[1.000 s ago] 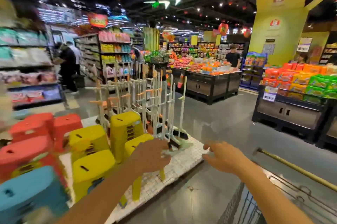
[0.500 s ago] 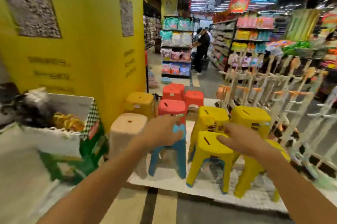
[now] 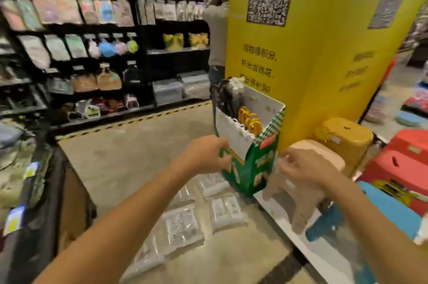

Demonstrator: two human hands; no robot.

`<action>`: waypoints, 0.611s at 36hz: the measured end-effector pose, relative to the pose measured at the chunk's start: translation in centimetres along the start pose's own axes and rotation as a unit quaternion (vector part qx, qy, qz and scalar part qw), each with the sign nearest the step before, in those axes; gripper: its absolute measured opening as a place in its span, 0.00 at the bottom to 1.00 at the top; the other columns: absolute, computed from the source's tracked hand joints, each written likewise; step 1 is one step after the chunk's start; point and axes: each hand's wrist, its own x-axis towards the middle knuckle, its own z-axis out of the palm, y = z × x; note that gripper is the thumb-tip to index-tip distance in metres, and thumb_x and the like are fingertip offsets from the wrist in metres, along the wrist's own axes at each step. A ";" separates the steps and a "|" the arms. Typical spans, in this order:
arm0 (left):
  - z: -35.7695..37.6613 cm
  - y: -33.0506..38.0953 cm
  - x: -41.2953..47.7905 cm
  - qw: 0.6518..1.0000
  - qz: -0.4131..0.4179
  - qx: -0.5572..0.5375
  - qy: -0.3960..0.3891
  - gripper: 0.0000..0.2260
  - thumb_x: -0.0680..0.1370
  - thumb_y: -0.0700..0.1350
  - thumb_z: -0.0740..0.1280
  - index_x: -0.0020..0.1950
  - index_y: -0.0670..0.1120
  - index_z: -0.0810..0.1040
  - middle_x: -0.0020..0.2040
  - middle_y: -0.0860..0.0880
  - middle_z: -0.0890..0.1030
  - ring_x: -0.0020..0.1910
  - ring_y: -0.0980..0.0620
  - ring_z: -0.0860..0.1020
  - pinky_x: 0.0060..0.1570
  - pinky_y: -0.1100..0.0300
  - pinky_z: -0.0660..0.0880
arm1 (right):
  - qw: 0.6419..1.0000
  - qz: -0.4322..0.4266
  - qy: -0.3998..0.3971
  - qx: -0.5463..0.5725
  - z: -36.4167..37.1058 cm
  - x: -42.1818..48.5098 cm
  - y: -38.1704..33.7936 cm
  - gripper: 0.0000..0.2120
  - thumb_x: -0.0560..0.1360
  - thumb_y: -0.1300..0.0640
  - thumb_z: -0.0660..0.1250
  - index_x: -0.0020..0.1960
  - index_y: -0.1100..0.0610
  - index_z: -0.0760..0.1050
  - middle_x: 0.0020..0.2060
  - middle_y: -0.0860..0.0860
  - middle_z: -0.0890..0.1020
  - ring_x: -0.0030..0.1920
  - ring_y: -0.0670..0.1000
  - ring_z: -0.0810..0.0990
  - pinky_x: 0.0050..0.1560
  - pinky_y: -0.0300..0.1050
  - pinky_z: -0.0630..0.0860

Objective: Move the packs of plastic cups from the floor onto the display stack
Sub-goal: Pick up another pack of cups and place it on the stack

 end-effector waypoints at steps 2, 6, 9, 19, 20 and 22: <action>-0.5 -1.7 -1.5 0.999 -0.047 -0.014 -0.001 0.16 0.79 0.53 0.65 0.64 0.48 0.77 0.59 0.51 0.79 0.57 0.49 0.77 0.58 0.51 0.76 | 0.999 -0.050 -0.018 -0.004 0.6 2.1 -2.1 0.17 0.79 0.43 0.62 0.64 0.50 0.73 0.55 0.49 0.82 0.50 0.51 0.81 0.49 0.48 0.79; -0.7 -4.9 -4.5 0.991 -0.133 -0.029 0.020 0.19 0.80 0.52 0.65 0.69 0.46 0.75 0.65 0.47 0.77 0.62 0.49 0.75 0.62 0.55 0.73 | 0.991 -0.128 -0.045 -0.009 2.1 5.3 -6.2 0.19 0.79 0.42 0.61 0.67 0.50 0.72 0.55 0.50 0.82 0.49 0.50 0.80 0.46 0.45 0.78; -0.5 -7.7 -6.9 0.982 -0.184 -0.023 0.023 0.19 0.80 0.52 0.64 0.69 0.46 0.74 0.64 0.47 0.77 0.60 0.50 0.76 0.55 0.59 0.72 | 0.984 -0.169 -0.059 -0.004 3.4 6.7 -9.6 0.19 0.80 0.41 0.60 0.65 0.49 0.73 0.58 0.50 0.81 0.50 0.51 0.79 0.47 0.44 0.76; -0.6 -18.5 -11.5 0.956 -0.291 -0.018 0.039 0.20 0.80 0.56 0.63 0.69 0.49 0.73 0.65 0.49 0.77 0.63 0.49 0.75 0.58 0.55 0.71 | 0.966 -0.242 -0.094 -0.009 7.7 11.8 -21.8 0.22 0.79 0.40 0.60 0.69 0.48 0.71 0.60 0.50 0.81 0.55 0.52 0.80 0.56 0.52 0.78; -0.7 -19.8 -11.6 0.954 -0.295 -0.019 0.042 0.20 0.80 0.56 0.63 0.69 0.49 0.73 0.65 0.49 0.77 0.63 0.49 0.75 0.58 0.54 0.72 | 0.965 -0.247 -0.094 -0.009 8.2 12.5 -23.1 0.22 0.79 0.40 0.60 0.69 0.48 0.71 0.60 0.50 0.81 0.55 0.52 0.80 0.56 0.51 0.78; -0.9 -22.4 -11.8 0.951 -0.304 -0.024 0.044 0.20 0.79 0.56 0.63 0.69 0.49 0.73 0.65 0.49 0.77 0.63 0.48 0.75 0.59 0.53 0.73 | 0.963 -0.253 -0.095 -0.005 9.0 14.0 -25.5 0.22 0.79 0.40 0.60 0.69 0.48 0.71 0.60 0.51 0.80 0.55 0.52 0.80 0.56 0.50 0.78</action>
